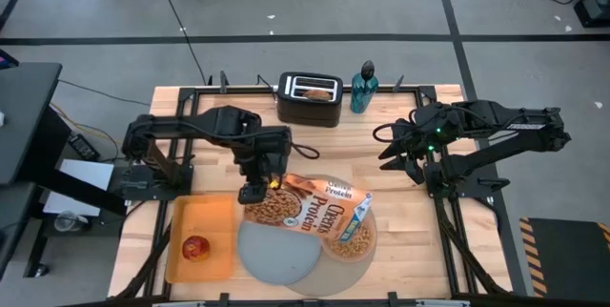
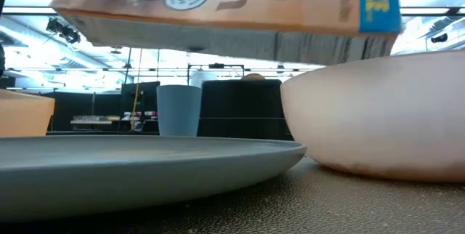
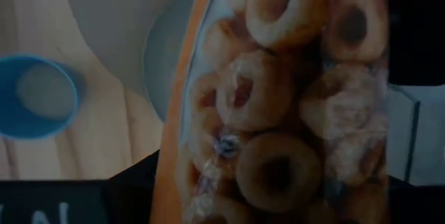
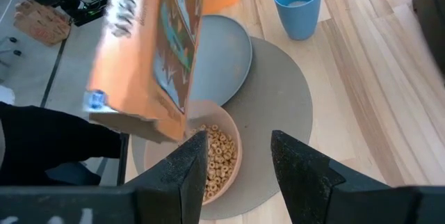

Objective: Arrange a breakfast setting
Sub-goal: Pour the cereal into the light pink bowl

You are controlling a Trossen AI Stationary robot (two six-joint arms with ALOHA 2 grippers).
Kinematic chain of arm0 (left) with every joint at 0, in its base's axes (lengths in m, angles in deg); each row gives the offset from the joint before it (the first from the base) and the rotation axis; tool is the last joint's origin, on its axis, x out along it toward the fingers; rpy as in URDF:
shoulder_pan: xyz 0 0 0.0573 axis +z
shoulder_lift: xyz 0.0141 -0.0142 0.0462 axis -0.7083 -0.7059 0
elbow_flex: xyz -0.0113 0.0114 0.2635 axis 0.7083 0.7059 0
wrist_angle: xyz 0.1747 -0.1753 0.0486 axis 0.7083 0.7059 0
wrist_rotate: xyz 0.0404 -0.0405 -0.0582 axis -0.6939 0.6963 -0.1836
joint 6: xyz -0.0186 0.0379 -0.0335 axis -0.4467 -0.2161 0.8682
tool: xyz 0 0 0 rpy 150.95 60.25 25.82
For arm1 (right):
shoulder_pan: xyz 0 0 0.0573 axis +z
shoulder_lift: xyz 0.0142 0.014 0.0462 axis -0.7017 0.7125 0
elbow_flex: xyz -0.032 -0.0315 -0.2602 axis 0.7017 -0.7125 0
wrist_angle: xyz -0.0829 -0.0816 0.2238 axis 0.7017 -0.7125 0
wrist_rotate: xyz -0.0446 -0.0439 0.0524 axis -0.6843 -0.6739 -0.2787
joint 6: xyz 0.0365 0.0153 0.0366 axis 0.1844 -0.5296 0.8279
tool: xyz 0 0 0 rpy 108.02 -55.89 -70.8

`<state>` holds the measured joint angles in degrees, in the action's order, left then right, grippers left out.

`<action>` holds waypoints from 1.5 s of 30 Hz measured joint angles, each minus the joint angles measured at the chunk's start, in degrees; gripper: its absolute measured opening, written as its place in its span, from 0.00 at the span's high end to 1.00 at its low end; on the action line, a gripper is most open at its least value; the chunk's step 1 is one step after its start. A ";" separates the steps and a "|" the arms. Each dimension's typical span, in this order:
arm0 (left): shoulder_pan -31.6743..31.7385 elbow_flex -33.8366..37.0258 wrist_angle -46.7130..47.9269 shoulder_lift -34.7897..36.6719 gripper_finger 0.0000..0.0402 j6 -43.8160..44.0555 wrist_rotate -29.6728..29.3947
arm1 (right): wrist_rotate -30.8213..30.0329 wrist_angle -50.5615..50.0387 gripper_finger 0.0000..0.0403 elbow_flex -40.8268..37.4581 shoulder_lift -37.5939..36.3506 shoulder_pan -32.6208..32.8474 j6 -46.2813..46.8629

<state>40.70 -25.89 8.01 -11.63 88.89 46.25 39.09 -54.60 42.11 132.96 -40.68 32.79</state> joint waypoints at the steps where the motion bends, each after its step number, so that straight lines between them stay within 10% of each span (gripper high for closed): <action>1: 0.00 -0.02 -0.44 0.10 0.48 -0.54 -0.10 | 0.00 -0.05 0.59 0.00 0.00 0.00 -0.02; 13: 0.15 0.70 -2.59 0.06 0.48 -5.71 -0.83 | 0.01 -0.31 0.59 0.00 -0.49 0.00 0.41; 45: -0.35 29.72 -29.20 17.26 0.48 5.03 -1.61 | -0.66 0.18 0.59 0.00 -2.29 -0.02 1.51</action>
<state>40.35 3.83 -21.18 5.63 93.92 44.64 38.43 -54.42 42.11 130.66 -40.70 34.30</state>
